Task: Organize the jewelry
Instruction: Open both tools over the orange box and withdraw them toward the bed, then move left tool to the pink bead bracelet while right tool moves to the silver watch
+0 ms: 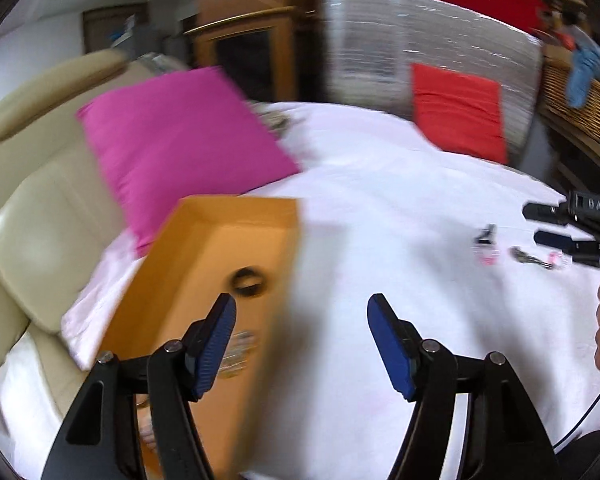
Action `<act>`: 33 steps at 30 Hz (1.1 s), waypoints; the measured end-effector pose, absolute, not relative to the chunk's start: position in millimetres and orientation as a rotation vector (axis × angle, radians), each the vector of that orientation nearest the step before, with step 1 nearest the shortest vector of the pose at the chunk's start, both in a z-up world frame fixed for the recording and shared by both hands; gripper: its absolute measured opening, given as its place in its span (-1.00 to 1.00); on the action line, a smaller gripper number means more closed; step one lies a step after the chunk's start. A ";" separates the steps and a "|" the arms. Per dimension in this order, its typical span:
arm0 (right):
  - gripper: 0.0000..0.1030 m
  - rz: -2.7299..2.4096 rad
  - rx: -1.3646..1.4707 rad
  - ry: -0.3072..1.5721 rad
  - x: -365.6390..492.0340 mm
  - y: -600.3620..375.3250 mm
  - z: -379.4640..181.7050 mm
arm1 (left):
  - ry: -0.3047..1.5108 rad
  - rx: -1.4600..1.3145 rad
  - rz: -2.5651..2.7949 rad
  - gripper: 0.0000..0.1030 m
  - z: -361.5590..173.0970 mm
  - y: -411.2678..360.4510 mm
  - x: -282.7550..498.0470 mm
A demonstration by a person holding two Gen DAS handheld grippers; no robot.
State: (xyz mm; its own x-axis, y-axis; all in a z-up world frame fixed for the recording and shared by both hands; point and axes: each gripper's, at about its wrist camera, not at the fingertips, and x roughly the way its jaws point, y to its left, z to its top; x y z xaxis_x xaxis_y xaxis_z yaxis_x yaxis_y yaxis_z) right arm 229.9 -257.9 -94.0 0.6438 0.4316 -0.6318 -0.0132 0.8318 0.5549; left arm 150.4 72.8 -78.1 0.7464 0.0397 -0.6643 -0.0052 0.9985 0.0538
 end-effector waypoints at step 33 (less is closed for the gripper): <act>0.23 0.089 0.853 0.862 222.8 -419.9 -160.0 | 0.936 -0.022 -0.313 0.34 -196.5 -116.5 329.5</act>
State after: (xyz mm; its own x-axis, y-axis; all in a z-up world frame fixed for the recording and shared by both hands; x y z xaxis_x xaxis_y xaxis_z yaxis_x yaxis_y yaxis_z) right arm 222.8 -419.9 -160.0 0.6684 0.3936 -0.6312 0.2557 0.6753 0.6918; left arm 329.5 -116.5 -196.5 0.5512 -0.2740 -0.7881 0.2547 0.9547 -0.1537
